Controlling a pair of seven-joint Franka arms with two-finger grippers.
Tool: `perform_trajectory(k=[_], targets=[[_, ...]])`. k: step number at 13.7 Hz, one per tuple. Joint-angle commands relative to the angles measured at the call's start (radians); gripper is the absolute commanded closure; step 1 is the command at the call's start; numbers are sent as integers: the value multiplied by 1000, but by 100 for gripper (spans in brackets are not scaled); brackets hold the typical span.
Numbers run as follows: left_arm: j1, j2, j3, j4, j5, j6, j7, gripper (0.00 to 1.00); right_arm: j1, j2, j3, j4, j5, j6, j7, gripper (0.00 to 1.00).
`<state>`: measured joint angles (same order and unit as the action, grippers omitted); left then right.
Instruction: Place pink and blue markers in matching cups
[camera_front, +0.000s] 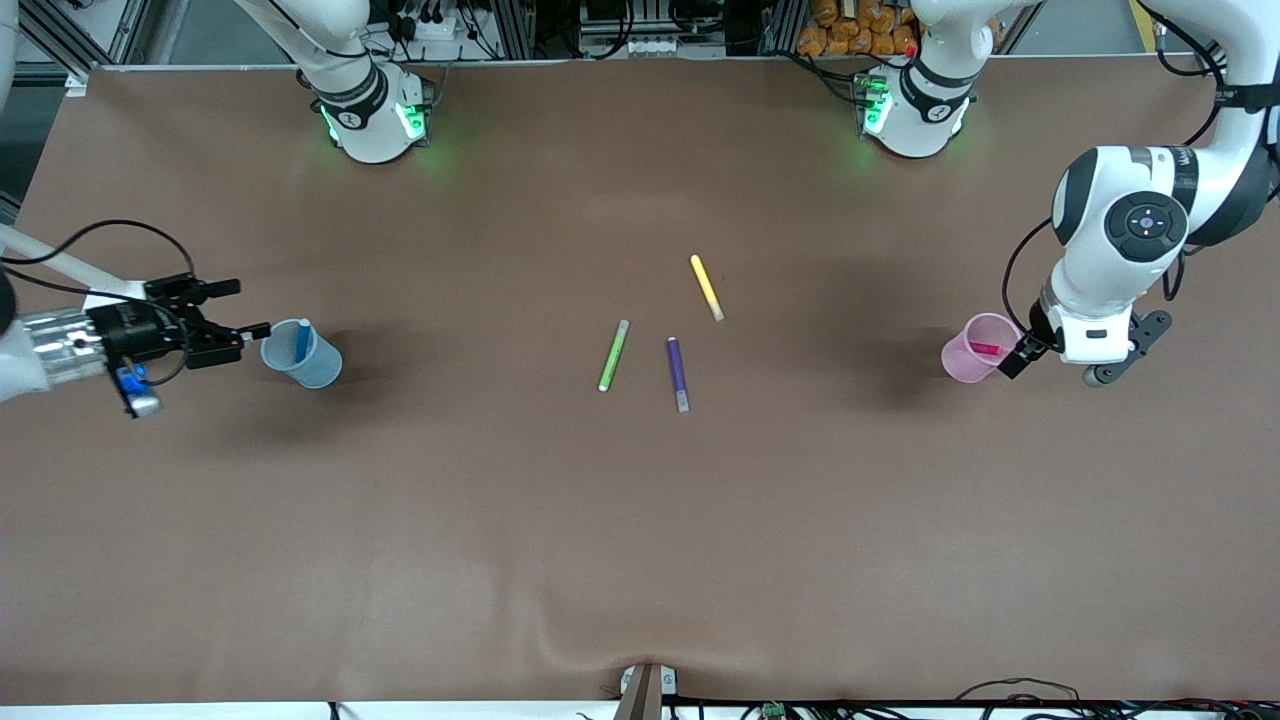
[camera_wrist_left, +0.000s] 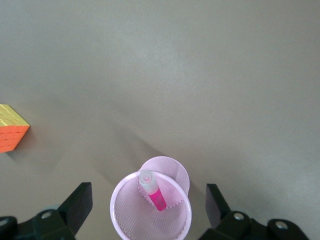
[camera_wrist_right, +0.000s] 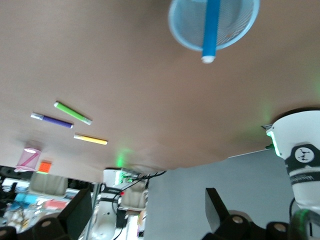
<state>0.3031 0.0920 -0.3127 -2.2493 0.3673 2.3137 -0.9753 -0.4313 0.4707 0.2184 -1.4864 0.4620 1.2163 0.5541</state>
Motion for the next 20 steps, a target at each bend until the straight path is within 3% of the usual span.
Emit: perform_trajectory(k=[1, 4, 11, 16, 20], targets=[[7, -9, -37, 86, 2, -126, 1, 0, 54, 8, -2, 156, -84, -47, 30, 0], [7, -8, -51, 157, -24, -198, 23, 0, 140, 14, -5, 360, -225, -132, 20, 0], [16, -17, -49, 324, -139, -379, 173, 0, 180, -21, 10, 429, -258, -133, 13, 0], [34, -26, -37, 497, -203, -514, 349, 0, 289, -26, -131, 495, -310, -135, -43, 0], [88, -24, -36, 594, -258, -612, 576, 0, 319, -86, -180, 474, -312, -165, -40, 0]])
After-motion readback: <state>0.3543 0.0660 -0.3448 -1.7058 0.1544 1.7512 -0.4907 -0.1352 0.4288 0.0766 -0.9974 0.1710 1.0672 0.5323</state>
